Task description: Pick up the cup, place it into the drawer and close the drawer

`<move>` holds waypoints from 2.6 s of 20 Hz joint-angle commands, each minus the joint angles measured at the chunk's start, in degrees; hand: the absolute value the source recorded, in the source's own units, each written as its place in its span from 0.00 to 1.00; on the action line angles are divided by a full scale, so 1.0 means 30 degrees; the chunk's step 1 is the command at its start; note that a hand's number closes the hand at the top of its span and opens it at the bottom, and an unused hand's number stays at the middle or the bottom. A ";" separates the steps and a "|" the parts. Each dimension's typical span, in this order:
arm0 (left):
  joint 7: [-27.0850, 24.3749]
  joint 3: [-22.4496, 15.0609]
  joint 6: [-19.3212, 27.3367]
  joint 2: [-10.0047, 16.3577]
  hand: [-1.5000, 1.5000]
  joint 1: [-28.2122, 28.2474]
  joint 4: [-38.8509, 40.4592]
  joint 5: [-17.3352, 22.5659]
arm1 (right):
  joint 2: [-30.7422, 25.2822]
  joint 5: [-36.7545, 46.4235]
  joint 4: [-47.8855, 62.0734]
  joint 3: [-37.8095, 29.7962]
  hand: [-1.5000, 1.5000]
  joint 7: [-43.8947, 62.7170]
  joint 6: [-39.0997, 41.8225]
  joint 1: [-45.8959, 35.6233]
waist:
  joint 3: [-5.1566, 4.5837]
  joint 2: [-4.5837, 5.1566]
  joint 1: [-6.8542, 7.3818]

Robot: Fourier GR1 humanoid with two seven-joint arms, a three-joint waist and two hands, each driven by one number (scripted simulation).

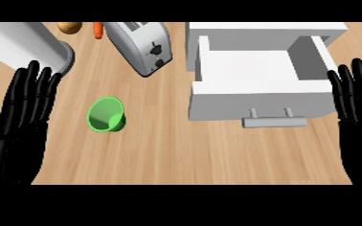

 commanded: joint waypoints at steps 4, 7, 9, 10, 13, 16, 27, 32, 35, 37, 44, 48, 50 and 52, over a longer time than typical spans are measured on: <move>-0.2512 0.0302 -0.2966 0.0555 0.00 -0.2204 0.3344 0.2730 | -0.0050 -0.0537 0.0093 0.0274 0.00 0.0896 0.0434 -0.0770 | 0.0777 -0.0130 0.0420; 0.0268 -0.0484 -0.4137 -0.0045 0.00 -0.1674 0.2723 0.6134 | 0.0653 -0.2282 0.0380 0.1595 0.00 0.1474 0.1468 -0.0306 | 0.0783 -0.0110 0.0569; 0.0344 0.0241 -0.4422 0.0309 0.00 -0.2453 0.3815 0.6755 | 0.0220 -0.2988 0.0795 0.0679 0.00 0.1954 0.1619 -0.1281 | 0.0796 -0.0121 0.0568; -0.0299 0.0363 -0.4919 0.0378 0.00 -0.1608 0.3713 0.6916 | 0.1041 -0.1814 0.0305 0.1935 0.00 0.1955 0.0901 -0.1002 | 0.0791 -0.0169 0.0634; 0.0667 0.0487 -0.4649 0.0248 0.00 -0.3290 0.4499 0.7121 | 0.1137 -0.1212 0.0609 0.2278 0.00 0.1821 0.0943 -0.0848 | 0.0801 -0.0180 0.0599; -0.0014 0.0312 -0.4947 -0.0189 0.00 -0.2689 0.4893 0.6721 | -0.0103 -0.3309 0.0462 -0.0216 0.00 0.2020 0.2149 -0.1036 | 0.0802 -0.0187 0.0591; -0.1166 0.0041 -0.4283 -0.1084 0.00 -0.3334 0.6647 0.4517 | 0.1107 -0.1530 0.1249 0.0985 0.00 0.1780 0.1176 -0.1710 | 0.0802 -0.0186 0.0596; -0.0460 0.0616 -0.4429 -0.0776 0.00 -0.3970 0.7124 0.4941 | 0.1294 -0.1582 0.1164 0.1111 0.00 0.1838 0.1212 -0.1692 | 0.0802 -0.0185 0.0581; -0.0526 0.1094 -0.4958 -0.0255 0.00 -0.2404 0.6553 0.5230 | 0.0838 -0.1795 -0.0064 0.0641 0.00 0.3969 0.0676 -0.3067 | 0.0798 -0.0195 0.0634; -0.0509 0.0692 -0.4743 -0.0686 0.00 -0.2116 0.6333 0.4935 | 0.0347 -0.2993 -0.0038 -0.0409 0.00 0.3394 0.1629 -0.1913 | 0.0802 -0.0197 0.0599; -0.1423 0.1696 -0.4816 -0.0258 0.00 -0.3700 0.9932 0.4202 | 0.0612 -0.2768 0.0106 0.0245 0.00 0.2583 0.2122 -0.1368 | 0.0802 -0.0183 0.0548; -0.3565 0.2048 -0.5353 0.0040 0.00 -0.3206 1.2123 0.3143 | 0.0654 -0.2295 0.0885 0.0110 0.00 0.3486 0.1363 -0.3044 | 0.0797 -0.0169 0.0580; -0.3500 0.3069 -0.6323 0.0947 0.00 -0.3182 1.2746 0.4181 | 0.0902 -0.1895 0.0667 0.0322 0.00 0.3202 0.1156 -0.2557 | 0.0798 -0.0175 0.0586; -0.4385 0.3335 -0.6608 0.1066 0.00 -0.3445 1.3952 0.4020 | 0.0851 -0.2392 0.1384 0.0196 0.00 0.2162 0.1909 -0.2099 | 0.0800 -0.0170 0.0578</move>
